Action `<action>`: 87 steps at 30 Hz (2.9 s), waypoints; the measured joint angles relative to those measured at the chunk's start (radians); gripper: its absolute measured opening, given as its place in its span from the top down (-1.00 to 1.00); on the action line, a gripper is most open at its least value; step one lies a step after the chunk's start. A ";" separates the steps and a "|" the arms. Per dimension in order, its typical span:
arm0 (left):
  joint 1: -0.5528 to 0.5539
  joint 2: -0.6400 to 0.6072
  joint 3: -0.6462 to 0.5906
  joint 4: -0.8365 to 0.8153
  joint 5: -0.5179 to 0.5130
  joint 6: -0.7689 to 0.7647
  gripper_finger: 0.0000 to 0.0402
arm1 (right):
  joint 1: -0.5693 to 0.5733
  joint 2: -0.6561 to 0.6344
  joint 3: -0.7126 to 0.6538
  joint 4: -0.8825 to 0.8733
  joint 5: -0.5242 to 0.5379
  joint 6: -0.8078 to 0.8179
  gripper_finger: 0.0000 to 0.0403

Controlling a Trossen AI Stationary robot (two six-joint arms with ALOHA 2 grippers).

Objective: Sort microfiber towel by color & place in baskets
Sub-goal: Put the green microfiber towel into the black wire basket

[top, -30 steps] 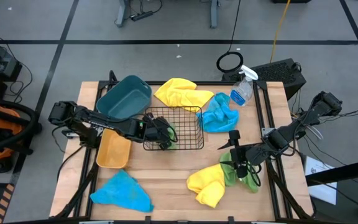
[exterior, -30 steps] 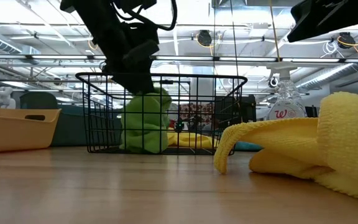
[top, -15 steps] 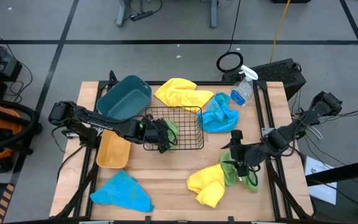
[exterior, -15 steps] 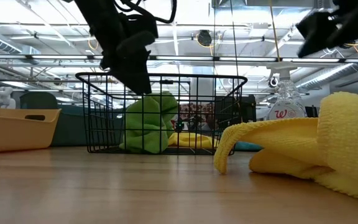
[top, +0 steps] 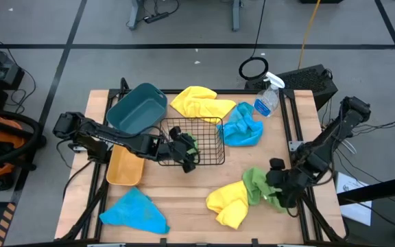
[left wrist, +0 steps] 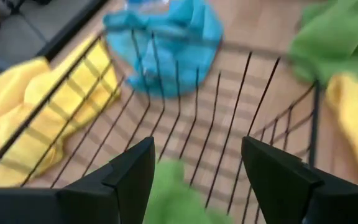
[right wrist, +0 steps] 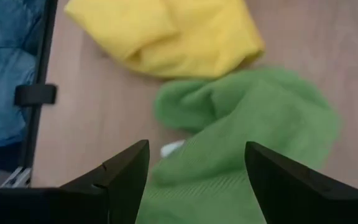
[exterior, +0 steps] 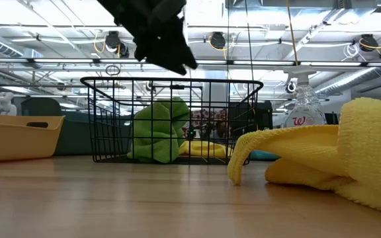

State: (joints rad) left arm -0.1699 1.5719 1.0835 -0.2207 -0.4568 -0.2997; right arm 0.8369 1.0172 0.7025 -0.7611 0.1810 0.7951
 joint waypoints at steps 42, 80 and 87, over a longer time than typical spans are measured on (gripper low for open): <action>-0.035 0.000 0.000 0.033 0.005 -0.012 -0.22 | 0.073 0.493 -0.056 0.161 0.196 0.154 -0.01; -0.098 0.001 0.000 0.442 0.040 0.265 -0.22 | 0.147 0.261 0.455 -0.159 1.153 -0.396 0.88; -0.143 0.001 0.000 0.573 0.040 0.347 -0.22 | 0.101 0.263 0.339 0.166 1.170 -0.605 0.88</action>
State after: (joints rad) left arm -0.3133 1.5730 1.0836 0.3522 -0.4164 0.0473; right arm 0.9376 1.2800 1.0417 -0.5949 1.3511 0.1897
